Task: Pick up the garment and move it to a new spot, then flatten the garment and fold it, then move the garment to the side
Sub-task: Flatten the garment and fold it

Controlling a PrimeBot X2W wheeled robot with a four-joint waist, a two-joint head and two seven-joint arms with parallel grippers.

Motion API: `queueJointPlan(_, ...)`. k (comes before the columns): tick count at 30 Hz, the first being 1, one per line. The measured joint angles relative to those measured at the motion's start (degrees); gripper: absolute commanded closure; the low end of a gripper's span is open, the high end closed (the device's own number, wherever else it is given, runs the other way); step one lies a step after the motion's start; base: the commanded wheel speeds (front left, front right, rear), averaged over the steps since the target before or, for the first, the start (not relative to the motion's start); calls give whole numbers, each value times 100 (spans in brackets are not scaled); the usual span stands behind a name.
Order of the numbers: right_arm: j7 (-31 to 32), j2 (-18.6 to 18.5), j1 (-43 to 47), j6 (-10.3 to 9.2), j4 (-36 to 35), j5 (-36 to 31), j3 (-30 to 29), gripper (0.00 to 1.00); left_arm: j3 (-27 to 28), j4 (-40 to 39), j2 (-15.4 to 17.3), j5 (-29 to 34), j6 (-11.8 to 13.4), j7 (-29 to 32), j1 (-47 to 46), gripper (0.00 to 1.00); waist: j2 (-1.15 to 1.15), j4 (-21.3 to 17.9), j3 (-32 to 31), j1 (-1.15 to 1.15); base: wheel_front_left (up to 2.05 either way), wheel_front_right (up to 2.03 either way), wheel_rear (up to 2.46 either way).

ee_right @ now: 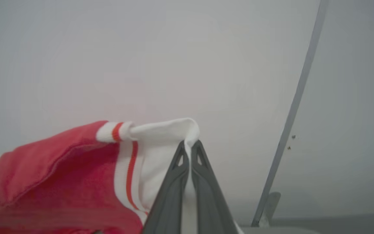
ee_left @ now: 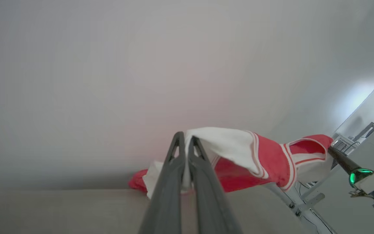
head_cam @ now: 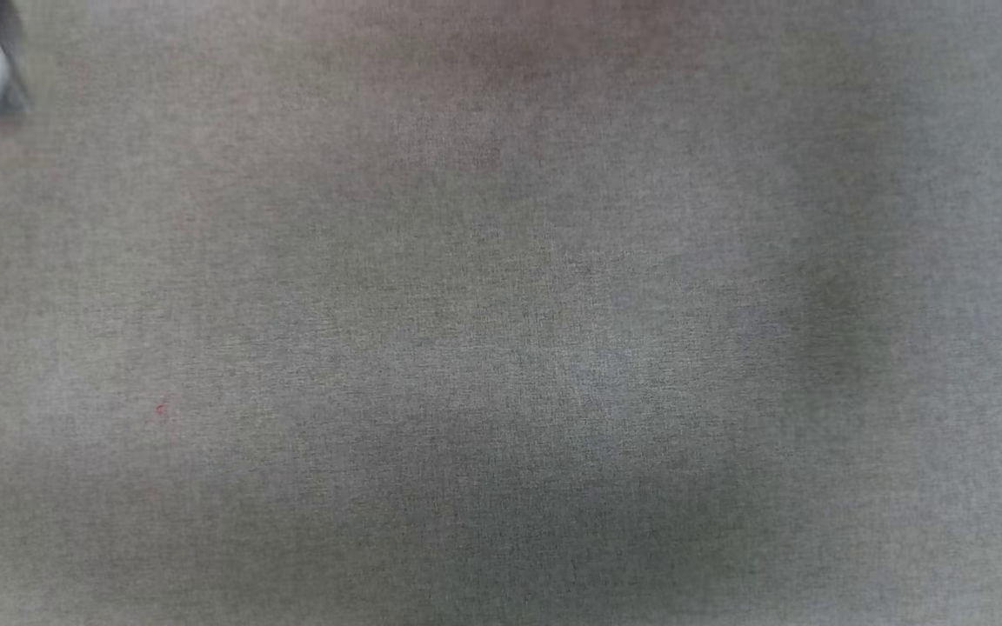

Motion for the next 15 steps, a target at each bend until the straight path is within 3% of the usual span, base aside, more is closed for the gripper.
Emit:
queueJointPlan(6, 580, -419, 2422, 0, -1350, 1069, 493, 100, -33, -1033, 380, -271, 0, -21, 2199, 100, 0, 18, -234, 0, 0, 0, 0)
queueJointPlan(12, 1405, -673, 4909, 0, -3175, 1807, 264, 100, 398, -1585, 431, -134, 0, -23, 3768, 100, 0, 66, -381, 0, 0, 0, 0)
queueJointPlan(15, 1700, -675, 5576, -1, -3712, 1972, 143, 100, 587, -1797, 468, -70, 0, -23, 4274, 100, 0, 77, -433, 0, 0, 0, 0)
